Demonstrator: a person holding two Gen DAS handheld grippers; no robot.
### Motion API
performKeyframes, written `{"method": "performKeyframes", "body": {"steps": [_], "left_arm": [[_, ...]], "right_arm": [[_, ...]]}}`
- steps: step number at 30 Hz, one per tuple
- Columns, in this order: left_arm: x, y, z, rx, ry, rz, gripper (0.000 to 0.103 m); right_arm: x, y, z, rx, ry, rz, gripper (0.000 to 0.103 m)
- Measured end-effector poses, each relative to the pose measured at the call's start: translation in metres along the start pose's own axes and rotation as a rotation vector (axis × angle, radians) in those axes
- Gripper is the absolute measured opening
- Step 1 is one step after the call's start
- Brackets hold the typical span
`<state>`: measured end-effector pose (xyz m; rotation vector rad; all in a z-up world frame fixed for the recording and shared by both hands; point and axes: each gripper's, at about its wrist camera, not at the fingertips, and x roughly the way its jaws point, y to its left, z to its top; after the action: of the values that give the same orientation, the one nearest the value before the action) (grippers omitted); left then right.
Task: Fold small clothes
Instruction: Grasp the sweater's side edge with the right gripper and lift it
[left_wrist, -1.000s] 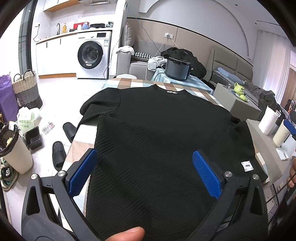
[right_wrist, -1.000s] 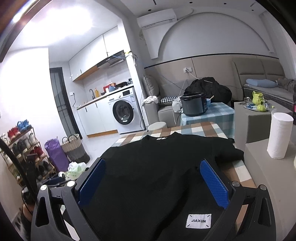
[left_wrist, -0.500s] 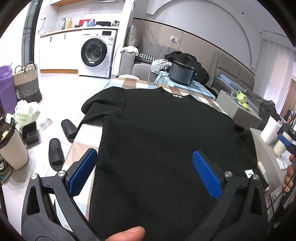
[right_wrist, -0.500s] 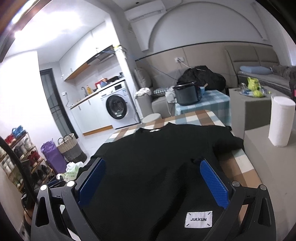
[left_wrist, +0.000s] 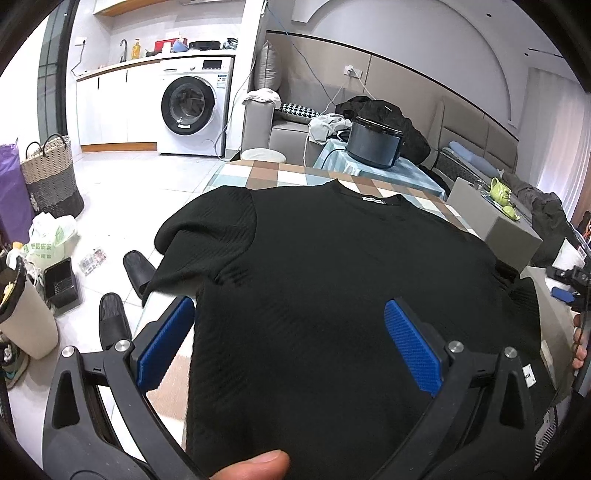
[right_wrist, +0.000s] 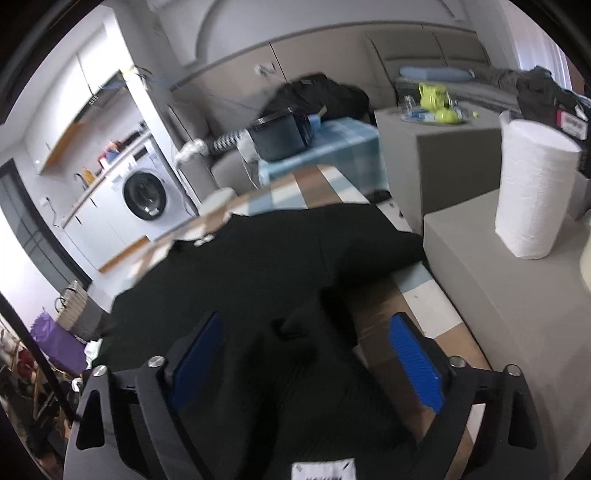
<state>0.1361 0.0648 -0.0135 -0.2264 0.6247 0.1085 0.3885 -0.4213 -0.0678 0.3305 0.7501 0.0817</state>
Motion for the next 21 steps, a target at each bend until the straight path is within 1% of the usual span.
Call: {"method": "performKeyframes", "body": {"steps": [1, 2, 3, 7, 10, 12, 13, 14, 15, 18, 19, 20, 21], "left_arm": [[0.007, 0.000, 0.003, -0.002, 0.004, 0.000, 0.102], [0.012, 0.000, 0.006, -0.004, 0.007, -0.002, 0.102], [0.017, 0.000, 0.008, -0.006, 0.010, -0.005, 0.102], [0.041, -0.004, 0.018, 0.004, 0.021, -0.015, 0.102], [0.055, -0.008, 0.021, 0.016, 0.029, -0.008, 0.102], [0.064, -0.009, 0.022, 0.016, 0.039, -0.002, 0.102], [0.068, -0.009, 0.023, 0.015, 0.042, -0.002, 0.102], [0.071, -0.008, 0.023, 0.014, 0.044, -0.001, 0.102], [0.075, -0.007, 0.022, 0.013, 0.048, 0.002, 0.102], [0.078, -0.003, 0.018, 0.009, 0.056, 0.014, 0.102], [0.082, -0.002, 0.019, 0.006, 0.058, 0.017, 0.102], [0.080, 0.000, 0.016, 0.004, 0.055, 0.016, 0.102], [0.083, 0.001, 0.017, 0.003, 0.052, 0.015, 0.102]], "right_arm": [[0.009, -0.002, 0.002, 0.004, 0.018, 0.007, 0.085], [0.015, -0.003, 0.004, 0.005, 0.030, 0.012, 0.080], [0.021, -0.003, 0.007, 0.003, 0.037, 0.015, 0.080], [0.044, 0.000, 0.024, -0.024, 0.041, -0.036, 0.080], [0.073, -0.001, 0.043, -0.060, 0.076, -0.100, 0.080], [0.097, -0.003, 0.054, -0.082, 0.123, -0.171, 0.080], [0.107, -0.003, 0.058, -0.088, 0.139, -0.195, 0.076], [0.117, -0.004, 0.061, -0.095, 0.161, -0.228, 0.069], [0.127, -0.006, 0.064, -0.098, 0.185, -0.266, 0.064], [0.142, -0.014, 0.065, -0.095, 0.209, -0.329, 0.046], [0.142, -0.020, 0.062, -0.072, 0.213, -0.344, 0.025], [0.138, -0.027, 0.059, -0.033, 0.205, -0.327, 0.014], [0.132, -0.031, 0.057, -0.004, 0.181, -0.305, 0.011]]}}
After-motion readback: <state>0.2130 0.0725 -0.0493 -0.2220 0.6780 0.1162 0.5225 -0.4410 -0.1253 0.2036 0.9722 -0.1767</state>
